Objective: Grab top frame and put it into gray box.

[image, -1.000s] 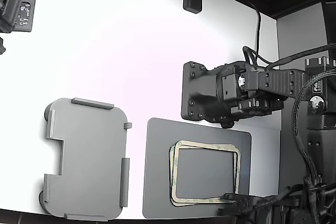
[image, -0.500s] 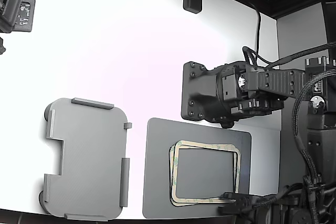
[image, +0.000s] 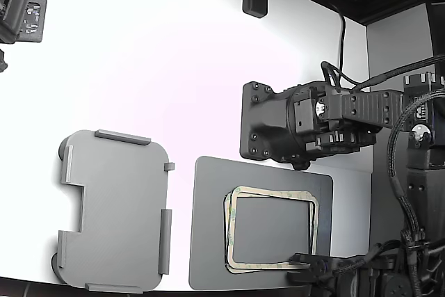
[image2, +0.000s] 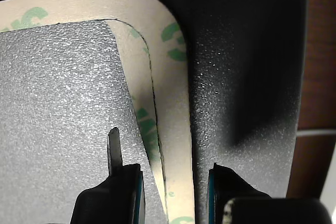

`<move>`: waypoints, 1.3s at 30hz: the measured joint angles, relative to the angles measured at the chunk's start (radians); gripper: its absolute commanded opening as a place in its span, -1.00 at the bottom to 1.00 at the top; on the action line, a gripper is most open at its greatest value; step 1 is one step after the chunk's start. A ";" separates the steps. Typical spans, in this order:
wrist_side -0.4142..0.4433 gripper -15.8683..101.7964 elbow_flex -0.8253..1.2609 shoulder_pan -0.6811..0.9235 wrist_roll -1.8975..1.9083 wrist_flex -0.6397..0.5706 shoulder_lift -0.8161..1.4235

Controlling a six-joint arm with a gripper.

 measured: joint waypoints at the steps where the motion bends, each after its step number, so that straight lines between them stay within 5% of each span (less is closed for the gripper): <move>1: 0.000 0.10 0.005 0.000 0.000 -0.005 0.000; 17: -0.002 -0.08 0.021 0.002 0.009 -0.023 0.000; 21: -0.002 -0.31 0.023 0.003 0.009 -0.025 0.000; 26: -0.003 -0.91 0.023 0.003 0.003 -0.026 0.002; 39: 0.035 -0.91 -0.074 0.003 -0.063 0.032 0.018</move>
